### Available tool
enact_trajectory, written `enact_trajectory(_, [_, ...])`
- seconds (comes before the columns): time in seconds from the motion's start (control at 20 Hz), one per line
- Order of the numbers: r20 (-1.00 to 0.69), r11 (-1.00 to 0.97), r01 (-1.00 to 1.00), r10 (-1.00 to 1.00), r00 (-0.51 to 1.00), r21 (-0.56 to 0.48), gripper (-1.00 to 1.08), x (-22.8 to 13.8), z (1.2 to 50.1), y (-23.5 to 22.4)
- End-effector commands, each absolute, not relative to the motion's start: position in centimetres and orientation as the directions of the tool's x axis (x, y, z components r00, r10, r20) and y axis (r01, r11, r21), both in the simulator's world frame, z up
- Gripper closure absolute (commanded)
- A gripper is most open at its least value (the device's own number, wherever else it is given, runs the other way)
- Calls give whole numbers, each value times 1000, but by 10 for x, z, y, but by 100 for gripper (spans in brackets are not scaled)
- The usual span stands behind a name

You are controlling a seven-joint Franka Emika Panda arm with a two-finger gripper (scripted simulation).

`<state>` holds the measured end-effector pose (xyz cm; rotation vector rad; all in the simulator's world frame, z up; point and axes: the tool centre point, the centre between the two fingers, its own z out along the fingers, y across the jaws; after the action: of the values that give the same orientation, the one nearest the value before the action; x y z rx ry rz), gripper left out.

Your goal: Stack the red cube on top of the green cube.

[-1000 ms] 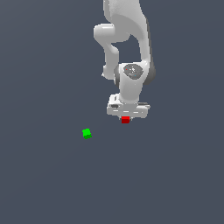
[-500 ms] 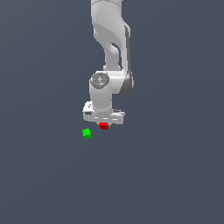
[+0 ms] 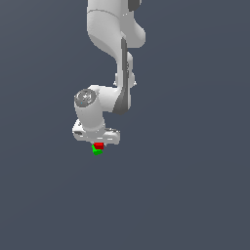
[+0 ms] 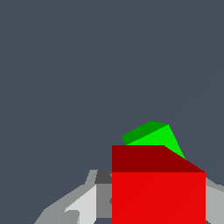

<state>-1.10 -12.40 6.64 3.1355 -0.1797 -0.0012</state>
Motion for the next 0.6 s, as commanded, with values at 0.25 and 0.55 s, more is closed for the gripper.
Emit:
enact_trajectory(0.25, [0, -994, -112, -112, 994, 0, 108, -5, 63, -141])
enact_trajectory(0.55, [0, -994, -112, -112, 994, 0, -92, -5, 63, -141])
